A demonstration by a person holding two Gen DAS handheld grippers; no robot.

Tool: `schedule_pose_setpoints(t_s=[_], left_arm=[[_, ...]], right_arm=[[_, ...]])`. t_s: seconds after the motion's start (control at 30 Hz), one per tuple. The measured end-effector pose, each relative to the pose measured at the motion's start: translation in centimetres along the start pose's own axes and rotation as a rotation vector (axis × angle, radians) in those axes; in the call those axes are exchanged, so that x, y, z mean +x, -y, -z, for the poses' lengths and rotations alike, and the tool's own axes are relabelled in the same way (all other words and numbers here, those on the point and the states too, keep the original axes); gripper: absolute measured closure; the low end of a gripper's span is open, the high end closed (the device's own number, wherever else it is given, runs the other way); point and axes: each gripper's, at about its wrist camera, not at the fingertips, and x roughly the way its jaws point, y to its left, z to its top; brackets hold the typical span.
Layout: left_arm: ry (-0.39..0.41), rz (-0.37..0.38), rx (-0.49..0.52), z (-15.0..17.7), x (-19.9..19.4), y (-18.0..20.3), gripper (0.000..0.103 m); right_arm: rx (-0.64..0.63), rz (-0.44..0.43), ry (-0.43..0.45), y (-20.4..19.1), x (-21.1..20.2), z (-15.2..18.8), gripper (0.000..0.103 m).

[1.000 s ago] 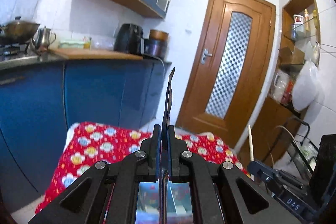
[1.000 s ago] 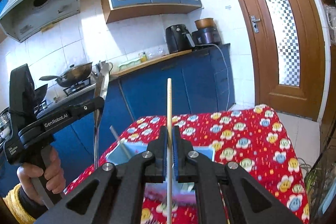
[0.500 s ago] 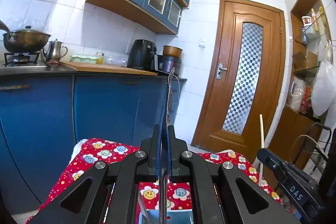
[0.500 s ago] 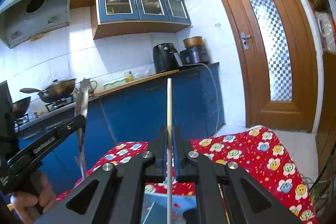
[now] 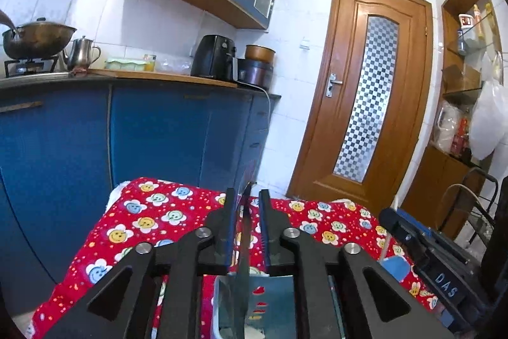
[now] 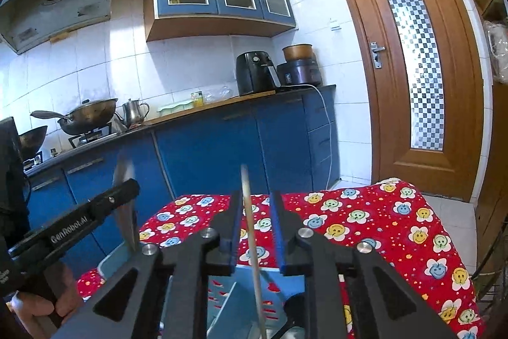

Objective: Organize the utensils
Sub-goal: 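Lower the knife and chopstick into the blue caddy and open both tools, then move both tools back over the remaining forks and spoons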

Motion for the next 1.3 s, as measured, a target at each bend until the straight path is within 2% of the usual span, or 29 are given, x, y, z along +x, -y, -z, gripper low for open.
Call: schedule_pose_setpoints(t_s=[0.37, 0.63, 0.87, 1.03, 1.3], left_arm=[[-0.047, 0.033, 0.033, -0.3, -3.4, 0.3, 0.075], [-0.113, 0.045, 0.055, -0.2, -6.4, 0.4, 0.075], [-0.181, 0.048, 0.08, 1.1, -8.7, 0.5, 0.075], [-0.255, 0.052, 0.096, 2.1, -9.9, 0.5, 0.075], [-0.394, 0.051, 0.153, 4.2, -10.7, 0.8, 0.075]], right_arm=[[-0.022, 0.005, -0.005, -1.5, -3.7, -0.9, 0.077], [-0.071, 0.04, -0.074, -3.2, -6.3, -0.5, 0.077], [-0.065, 0.045, -0.119, -4.1, -8.3, 0.7, 0.077], [-0.068, 0.044, -0.188, -4.6, -9.3, 1.8, 0.077], [-0.086, 0.027, -0.352, -4.9, -9.9, 3.9, 0.077]])
